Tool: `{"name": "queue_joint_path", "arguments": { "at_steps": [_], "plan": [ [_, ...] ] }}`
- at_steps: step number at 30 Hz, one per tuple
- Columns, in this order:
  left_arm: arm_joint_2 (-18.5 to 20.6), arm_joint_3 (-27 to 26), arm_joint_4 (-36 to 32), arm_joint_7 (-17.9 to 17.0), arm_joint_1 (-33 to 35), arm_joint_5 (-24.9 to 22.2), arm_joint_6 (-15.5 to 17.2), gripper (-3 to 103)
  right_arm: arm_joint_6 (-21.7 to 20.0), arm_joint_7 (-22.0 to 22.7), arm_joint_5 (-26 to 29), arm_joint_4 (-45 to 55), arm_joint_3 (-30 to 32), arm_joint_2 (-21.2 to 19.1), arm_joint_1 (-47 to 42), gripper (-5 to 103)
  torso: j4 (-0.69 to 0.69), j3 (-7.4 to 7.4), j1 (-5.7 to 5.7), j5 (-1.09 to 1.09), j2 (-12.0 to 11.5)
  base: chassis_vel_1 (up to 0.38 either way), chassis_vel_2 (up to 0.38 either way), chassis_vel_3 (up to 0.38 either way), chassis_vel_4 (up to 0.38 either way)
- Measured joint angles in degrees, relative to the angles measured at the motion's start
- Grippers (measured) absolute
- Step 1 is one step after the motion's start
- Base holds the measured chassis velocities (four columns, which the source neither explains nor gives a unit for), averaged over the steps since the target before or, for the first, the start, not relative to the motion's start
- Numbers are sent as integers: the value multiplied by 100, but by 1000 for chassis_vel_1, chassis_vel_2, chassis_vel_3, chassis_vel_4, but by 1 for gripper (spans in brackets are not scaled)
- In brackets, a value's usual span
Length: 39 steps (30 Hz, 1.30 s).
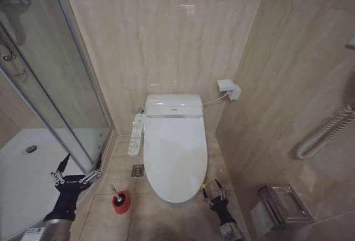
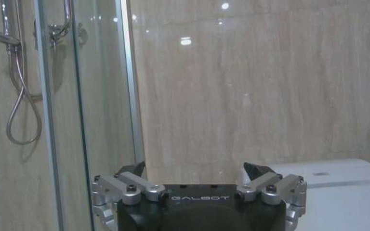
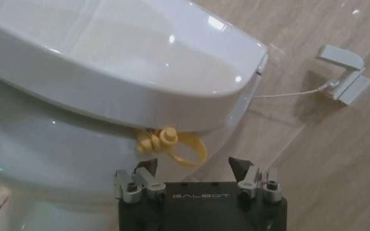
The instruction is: Open the toilet lid, clean the toilet bowl with a toilet brush, close the toilet lid, and flush.
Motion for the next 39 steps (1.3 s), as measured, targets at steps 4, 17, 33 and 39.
{"name": "queue_joint_path", "arguments": {
  "at_steps": [4,17,33,39],
  "plan": [
    [0,0,0,0,0,0,0,100,50,-41,32,-46,-10,-3,67,78,0,0,0,0,0,0,0,0,0],
    [0,0,0,0,0,0,0,100,157,-164,85,-138,-1,-19,191,44,0,0,0,0,0,0,0,0,0],
    [0,0,0,0,0,0,0,100,205,-178,106,-139,92,-20,149,1,0,0,0,1,0,0,0,0,0],
    [0,0,0,0,0,0,0,100,203,-135,262,14,275,47,72,0,1,0,0,2,0,0,0,0,0]
  ]
}}
